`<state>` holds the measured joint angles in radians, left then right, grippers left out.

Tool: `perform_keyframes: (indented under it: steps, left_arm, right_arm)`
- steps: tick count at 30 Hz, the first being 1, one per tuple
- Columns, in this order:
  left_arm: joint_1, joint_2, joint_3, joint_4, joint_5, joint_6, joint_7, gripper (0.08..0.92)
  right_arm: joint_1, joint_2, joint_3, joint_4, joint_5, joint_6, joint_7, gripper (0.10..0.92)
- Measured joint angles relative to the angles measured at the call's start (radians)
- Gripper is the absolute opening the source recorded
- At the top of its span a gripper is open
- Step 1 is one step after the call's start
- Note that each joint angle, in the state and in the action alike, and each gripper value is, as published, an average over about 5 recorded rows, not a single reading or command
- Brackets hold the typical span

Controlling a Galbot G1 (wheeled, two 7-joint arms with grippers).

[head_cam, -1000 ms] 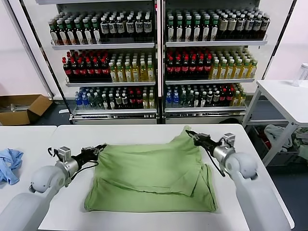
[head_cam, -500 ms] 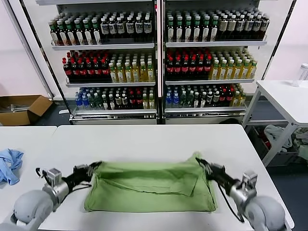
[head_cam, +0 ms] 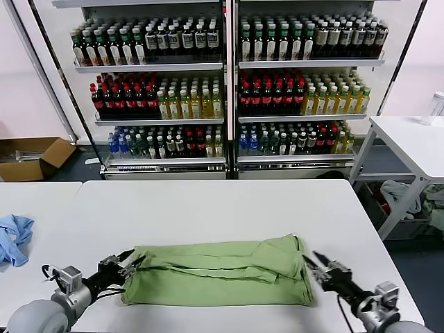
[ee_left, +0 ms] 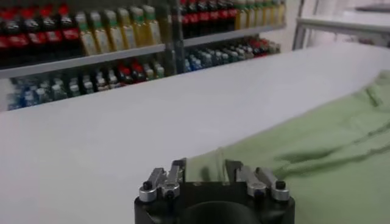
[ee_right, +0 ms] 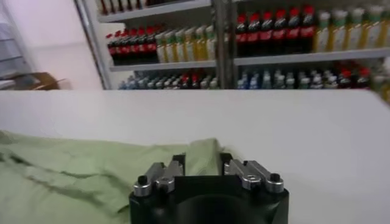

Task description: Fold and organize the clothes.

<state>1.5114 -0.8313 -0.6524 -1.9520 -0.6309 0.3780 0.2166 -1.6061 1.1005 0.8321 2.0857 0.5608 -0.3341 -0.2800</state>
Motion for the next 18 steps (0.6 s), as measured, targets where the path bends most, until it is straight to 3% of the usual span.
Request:
perform_keyframes:
  steps: [9,18]
  left_arm:
    - [0.053,-0.097,-0.008,-0.094,-0.140,-0.042,-0.227,0.788]
    - [0.068,-0.190,0.058,-0.115,-0.128,-0.038,-0.411,0.823]
  right_arm:
    - [-0.035,0.022,0.142,-0.031,0.065,0.114,0.026,0.789]
    - [-0.060,0.030,0.213,-0.048,0.119,0.165,0.048,0.823]
